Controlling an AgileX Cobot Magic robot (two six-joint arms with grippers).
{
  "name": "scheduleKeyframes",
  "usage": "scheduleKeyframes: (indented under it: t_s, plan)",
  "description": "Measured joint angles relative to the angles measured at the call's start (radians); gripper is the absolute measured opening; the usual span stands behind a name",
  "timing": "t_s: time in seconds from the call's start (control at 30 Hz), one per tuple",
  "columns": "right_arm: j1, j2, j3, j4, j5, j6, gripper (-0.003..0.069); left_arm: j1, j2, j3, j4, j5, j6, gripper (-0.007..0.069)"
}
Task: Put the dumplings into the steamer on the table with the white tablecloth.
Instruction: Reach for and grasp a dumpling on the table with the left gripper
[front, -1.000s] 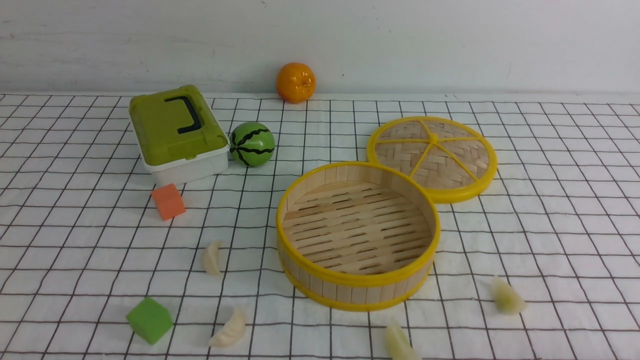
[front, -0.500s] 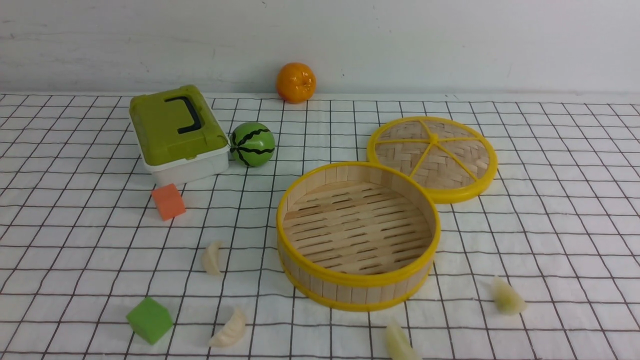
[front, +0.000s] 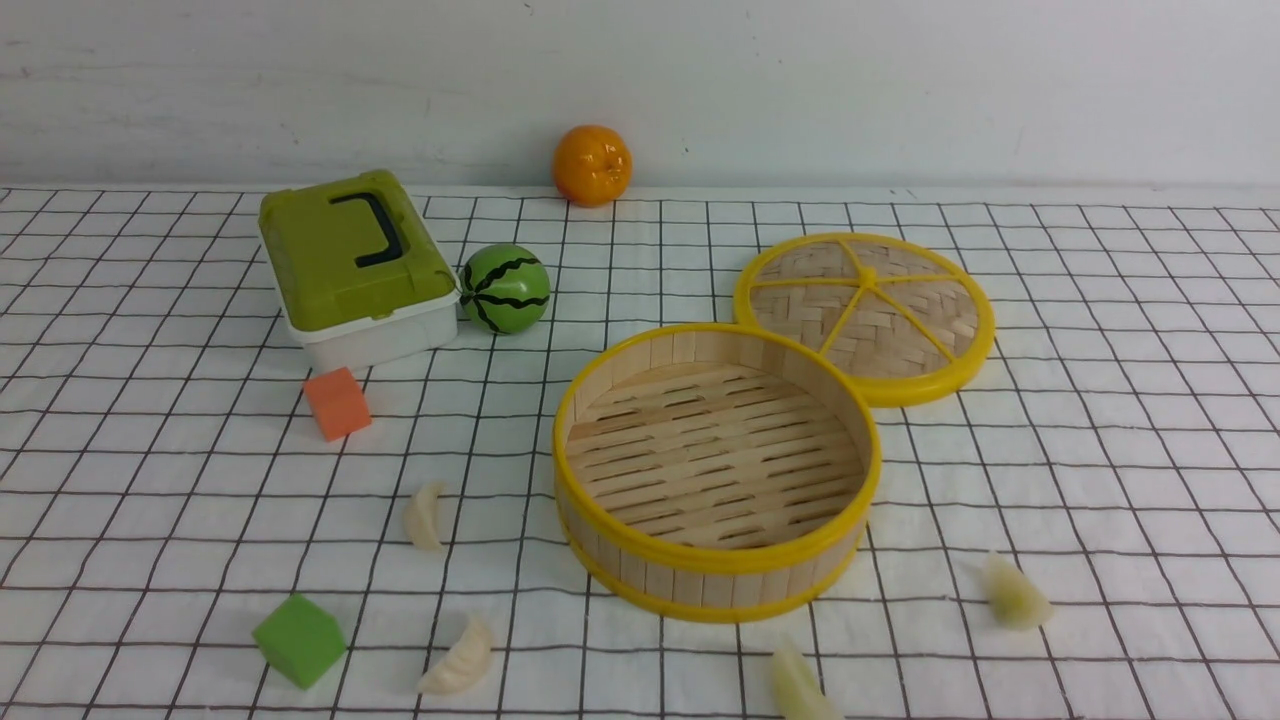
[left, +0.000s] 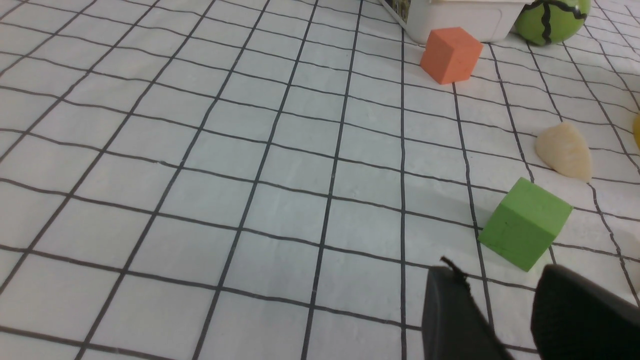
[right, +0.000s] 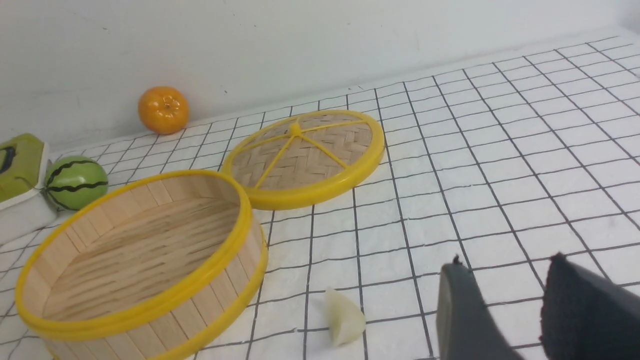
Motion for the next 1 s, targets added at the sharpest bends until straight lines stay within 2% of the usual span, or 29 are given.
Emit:
scheduleKeyframes:
  t_s: [0.13,0.27,0.33,0.43,0.5,0.9,0.93,1.0]
  plan:
    - [0.000,0.009,-0.003,0.057,0.010,0.000,0.0240,0.000,0.000,0.000,0.000,0.000,0.000,0.0239]
    - [0.000,0.120,-0.043,0.104,0.066,-0.050,0.0226,0.000,0.000,0.000,0.000,0.000,0.000,0.0239]
    - [0.018,0.214,-0.090,0.130,0.093,-0.100,0.0178,0.000,0.000,0.000,0.000,0.000,0.000,0.0239]
    - [0.060,0.335,-0.175,0.142,0.136,-0.167,0.0044,0.000,0.000,0.000,0.000,0.000,0.000,0.0239]
    - [0.086,0.403,-0.227,0.144,0.189,-0.193,-0.0008,0.000,0.000,0.000,0.000,0.000,0.000,0.0239]
    - [0.214,0.812,-0.498,0.146,0.534,-0.299,-0.0022,0.000,0.000,0.000,0.022,-0.013,-0.004,0.0239]
    - [0.218,0.854,-0.524,0.149,0.569,-0.318,-0.0021,0.000,0.000,0.000,-0.007,-0.047,-0.036,0.0239]
    - [0.218,0.890,-0.546,0.153,0.592,-0.342,-0.0019,0.000,0.000,0.000,-0.147,-0.107,-0.159,0.0239]
